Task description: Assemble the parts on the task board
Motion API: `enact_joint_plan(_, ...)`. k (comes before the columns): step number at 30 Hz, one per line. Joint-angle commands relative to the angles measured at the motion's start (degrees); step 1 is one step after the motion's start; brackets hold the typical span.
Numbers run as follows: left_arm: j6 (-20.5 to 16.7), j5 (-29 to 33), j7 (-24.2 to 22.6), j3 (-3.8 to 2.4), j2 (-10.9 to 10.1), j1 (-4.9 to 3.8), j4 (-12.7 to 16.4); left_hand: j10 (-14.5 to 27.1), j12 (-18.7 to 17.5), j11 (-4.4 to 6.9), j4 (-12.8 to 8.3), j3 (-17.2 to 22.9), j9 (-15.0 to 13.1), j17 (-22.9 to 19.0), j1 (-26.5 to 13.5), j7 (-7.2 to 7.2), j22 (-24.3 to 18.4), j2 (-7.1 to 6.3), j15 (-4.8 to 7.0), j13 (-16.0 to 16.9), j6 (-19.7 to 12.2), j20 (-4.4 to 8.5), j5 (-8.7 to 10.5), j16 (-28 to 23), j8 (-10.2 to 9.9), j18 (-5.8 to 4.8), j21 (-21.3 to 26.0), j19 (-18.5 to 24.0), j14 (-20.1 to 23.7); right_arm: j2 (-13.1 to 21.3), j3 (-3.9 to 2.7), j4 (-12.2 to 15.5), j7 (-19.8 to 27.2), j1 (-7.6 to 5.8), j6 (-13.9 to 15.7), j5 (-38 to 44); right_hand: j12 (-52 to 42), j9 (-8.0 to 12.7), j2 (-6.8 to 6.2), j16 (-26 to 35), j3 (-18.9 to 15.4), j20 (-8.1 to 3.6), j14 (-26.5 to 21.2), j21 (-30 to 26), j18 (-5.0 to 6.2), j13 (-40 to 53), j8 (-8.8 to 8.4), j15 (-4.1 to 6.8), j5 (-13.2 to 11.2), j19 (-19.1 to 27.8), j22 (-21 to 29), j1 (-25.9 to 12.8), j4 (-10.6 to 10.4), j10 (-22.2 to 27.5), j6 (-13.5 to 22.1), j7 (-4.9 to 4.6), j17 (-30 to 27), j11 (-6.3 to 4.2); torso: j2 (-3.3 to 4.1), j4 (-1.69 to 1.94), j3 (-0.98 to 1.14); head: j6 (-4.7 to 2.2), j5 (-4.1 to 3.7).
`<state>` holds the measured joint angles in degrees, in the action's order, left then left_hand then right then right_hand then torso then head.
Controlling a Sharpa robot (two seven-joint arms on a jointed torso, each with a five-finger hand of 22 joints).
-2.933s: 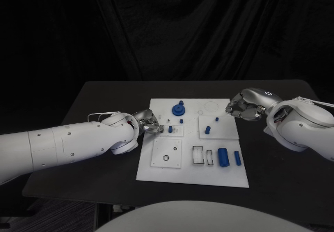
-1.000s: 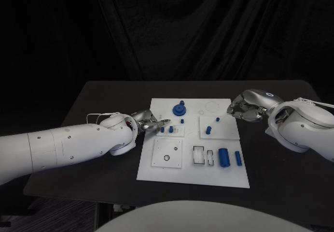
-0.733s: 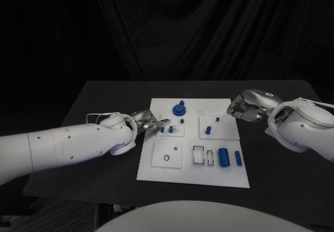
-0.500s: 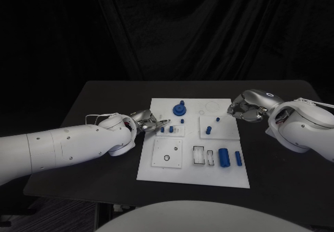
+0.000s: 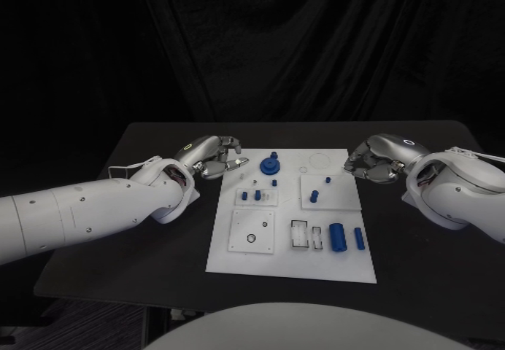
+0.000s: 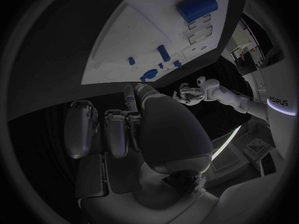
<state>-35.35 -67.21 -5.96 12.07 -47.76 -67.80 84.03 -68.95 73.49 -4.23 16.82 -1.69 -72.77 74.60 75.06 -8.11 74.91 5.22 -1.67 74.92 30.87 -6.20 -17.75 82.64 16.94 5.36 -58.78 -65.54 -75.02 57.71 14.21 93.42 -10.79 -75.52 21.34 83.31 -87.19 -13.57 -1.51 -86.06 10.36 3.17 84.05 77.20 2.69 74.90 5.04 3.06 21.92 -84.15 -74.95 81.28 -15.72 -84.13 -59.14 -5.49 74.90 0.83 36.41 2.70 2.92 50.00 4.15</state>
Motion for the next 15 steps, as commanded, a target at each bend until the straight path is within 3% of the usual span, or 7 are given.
enact_joint_plan(1, 1.93, 0.16, -14.66, -0.02, 1.08, -0.93, -1.81, 33.68, -25.85, -2.98, 0.28, 1.99, 3.75, -15.16, 4.56, 0.2, 1.03, 0.05, -2.67, -1.9, -3.84, -1.67, 1.55, -17.1, -0.74, 1.72, 18.65, 18.71, 30.06, -0.03, -0.03, -0.07, 0.25, 0.14, 1.33, 0.14, 0.16, 0.02, -0.14, 0.22, 0.4, 0.03, 4.68, -0.07, 0.27, 11.75, -0.06, -0.01, 0.31, -0.81, -11.12, 0.25, -0.02, -3.22, -0.53, 0.03, 9.56, -0.03, -0.03, 0.1, -0.07, 0.0, 0.23)
enact_joint_plan(4, 4.76, -0.15, -18.19, 0.0, 3.03, -1.49, -4.72, 37.37, -32.54, -3.32, -0.01, 3.59, 10.07, -20.63, 8.24, -0.09, 0.49, -0.72, -3.1, -8.17, -3.74, -2.35, 1.71, -22.25, -0.93, 2.53, 21.4, 20.06, 33.26, -0.24, -0.03, -0.19, 0.39, 0.14, 1.42, 0.14, 0.11, 0.01, -0.19, 0.21, 0.37, 0.03, 4.69, -0.06, 0.27, 11.79, -0.05, 0.0, 0.3, -0.81, -11.12, 0.21, -0.04, -3.26, -0.55, 0.02, 9.59, -0.03, -0.08, -0.01, 0.02, 0.0, 0.52)
enact_joint_plan(6, 6.14, -2.05, -18.74, 0.01, 4.67, -1.67, -6.72, 38.92, -37.05, -3.89, -0.04, 5.38, 13.05, -22.11, 11.45, -0.18, 1.34, -1.52, -3.38, -12.57, -4.27, -2.78, 4.48, -22.82, -1.54, 2.55, 18.99, 16.93, 31.33, -0.27, -0.03, -0.21, 0.47, 0.14, 1.42, 0.14, 0.11, 0.01, -0.19, 0.21, 0.37, 0.03, 4.69, -0.06, 0.27, 11.79, -0.05, 0.0, 0.3, -0.81, -11.12, 0.21, -0.04, -3.26, -0.55, 0.02, 9.59, -0.03, -0.08, -0.16, 0.08, 0.0, 0.65)
enact_joint_plan(8, 7.28, -5.7, -18.32, 0.01, 6.38, -1.77, -8.67, 39.72, -41.85, -3.17, -0.49, 6.17, 17.44, -19.4, 13.43, 0.09, 5.29, -3.45, -1.89, -18.1, -1.52, -2.34, 7.44, -17.88, -2.62, 1.78, 4.52, 2.84, 19.89, -0.26, -0.03, -0.22, 0.55, 0.19, 1.34, 0.14, 0.11, 0.01, -0.19, 0.21, 0.37, 0.03, 4.69, -0.06, 0.27, 11.79, -0.05, 0.0, 0.3, -0.81, -11.12, 0.21, -0.04, -3.26, -0.55, 0.02, 9.59, -0.03, -0.03, -0.2, 0.07, 0.0, 0.52)
enact_joint_plan(9, 7.75, -8.47, -17.98, 0.02, 7.55, -1.78, -9.95, 36.97, -45.1, -0.36, -0.55, 5.58, 23.9, -15.64, 12.66, 1.74, 7.42, -5.31, 0.69, -24.9, 1.41, -1.02, 9.5, -14.04, -4.8, 0.55, -4.59, -6.18, 9.33, -0.27, -0.03, -0.25, 0.6, 0.24, 1.3, 0.14, 0.11, 0.01, -0.19, 0.21, 0.37, 0.03, 4.69, -0.06, 0.27, 11.79, -0.05, 0.0, 0.3, -0.81, -11.12, 0.21, -0.04, -3.26, -0.55, 0.02, 9.59, -0.03, 0.07, -0.18, 0.04, 0.0, 0.33)
enact_joint_plan(12, 8.45, -13.41, -17.24, 0.02, 10.2, -1.65, -12.58, 33.3, -48.29, 1.46, -0.52, 6.92, 33.17, -13.28, 16.08, 6.65, 8.83, -7.18, 2.43, -34.79, 5.34, 0.52, 8.87, -11.86, -8.79, -0.62, -9.69, -11.28, 2.84, -0.21, -0.03, -0.33, 0.64, 0.31, 1.18, 0.14, 0.1, 0.01, -0.23, 0.21, 0.36, 0.02, 4.69, -0.04, 0.26, 11.81, -0.04, 0.0, 0.32, -0.82, -11.13, 0.2, -0.04, -3.27, -0.58, 0.04, 9.58, -0.04, 0.17, 0.11, -0.08, 0.0, -0.14)
enact_joint_plan(15, 9.4, -15.63, -16.07, 0.01, 12.12, -1.46, -14.14, 32.54, -49.26, 1.46, -1.06, 8.23, 37.14, -11.62, 17.65, 8.25, 9.26, -8.71, 2.73, -38.75, 9.22, 0.84, 6.47, -10.36, -10.9, -0.93, -11.12, -12.47, 1.02, -0.08, -0.04, -0.29, 0.68, 0.34, 1.15, 0.14, 0.1, 0.01, -0.23, 0.21, 0.36, 0.02, 4.69, -0.04, 0.26, 11.81, -0.04, 0.0, 0.32, -0.82, -11.13, 0.2, -0.04, -3.27, -0.58, 0.04, 9.58, -0.04, 0.11, 0.08, -0.02, 0.0, -0.17)
